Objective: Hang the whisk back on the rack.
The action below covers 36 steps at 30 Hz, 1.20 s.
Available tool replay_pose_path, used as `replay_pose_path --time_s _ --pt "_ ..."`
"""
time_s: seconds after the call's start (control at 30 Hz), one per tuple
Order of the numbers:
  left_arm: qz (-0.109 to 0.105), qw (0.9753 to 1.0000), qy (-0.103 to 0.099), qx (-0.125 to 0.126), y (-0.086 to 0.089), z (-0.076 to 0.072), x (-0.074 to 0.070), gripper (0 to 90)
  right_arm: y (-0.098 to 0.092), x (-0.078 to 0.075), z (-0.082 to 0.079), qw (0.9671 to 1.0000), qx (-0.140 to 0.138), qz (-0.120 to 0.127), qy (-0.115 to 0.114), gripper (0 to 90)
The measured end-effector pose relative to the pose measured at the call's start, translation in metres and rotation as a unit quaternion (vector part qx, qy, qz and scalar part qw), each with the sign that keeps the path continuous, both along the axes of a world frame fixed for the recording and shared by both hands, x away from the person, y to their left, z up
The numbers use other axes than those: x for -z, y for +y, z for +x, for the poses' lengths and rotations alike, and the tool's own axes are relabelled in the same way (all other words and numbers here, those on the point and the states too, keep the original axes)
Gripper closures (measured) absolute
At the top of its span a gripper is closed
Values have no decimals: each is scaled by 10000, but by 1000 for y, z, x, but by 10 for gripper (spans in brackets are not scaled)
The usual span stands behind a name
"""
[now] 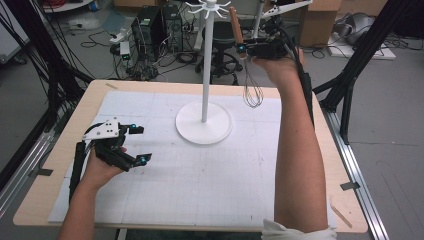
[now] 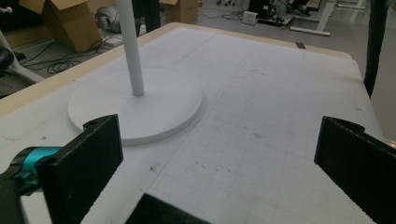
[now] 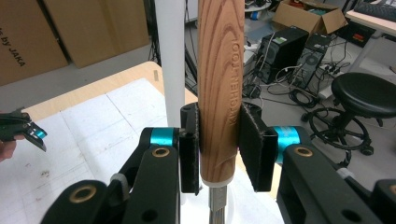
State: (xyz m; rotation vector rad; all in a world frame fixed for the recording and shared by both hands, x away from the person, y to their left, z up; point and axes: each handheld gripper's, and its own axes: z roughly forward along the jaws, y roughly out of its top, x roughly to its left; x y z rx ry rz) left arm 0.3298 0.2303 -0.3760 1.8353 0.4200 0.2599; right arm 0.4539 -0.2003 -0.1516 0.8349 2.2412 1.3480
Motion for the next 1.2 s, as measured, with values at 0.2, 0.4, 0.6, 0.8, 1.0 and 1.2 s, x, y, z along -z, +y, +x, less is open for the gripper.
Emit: replay_pose_path --time_s 0.2,0.4,0.6,0.8,1.0,1.2 --pt "-2 10000 -6 0 0 0 0 17 4 1 3 10000 -26 -24 8 709" --pt "4 10000 -7 0 0 0 0 17 6 3 4 10000 -30 -10 46 709" --pt "19 10000 -9 -5 0 0 0 17 8 3 5 10000 -42 -8 62 707" --pt "43 10000 6 -7 0 0 1 17 9 4 6 10000 -76 -25 41 704" --pt "74 10000 10 -13 -1 0 1 17 10 3 5 9999 -52 -75 75 692" --pt "56 10000 -6 -16 -1 0 1 17 8 2 2 9999 -103 -76 65 677"
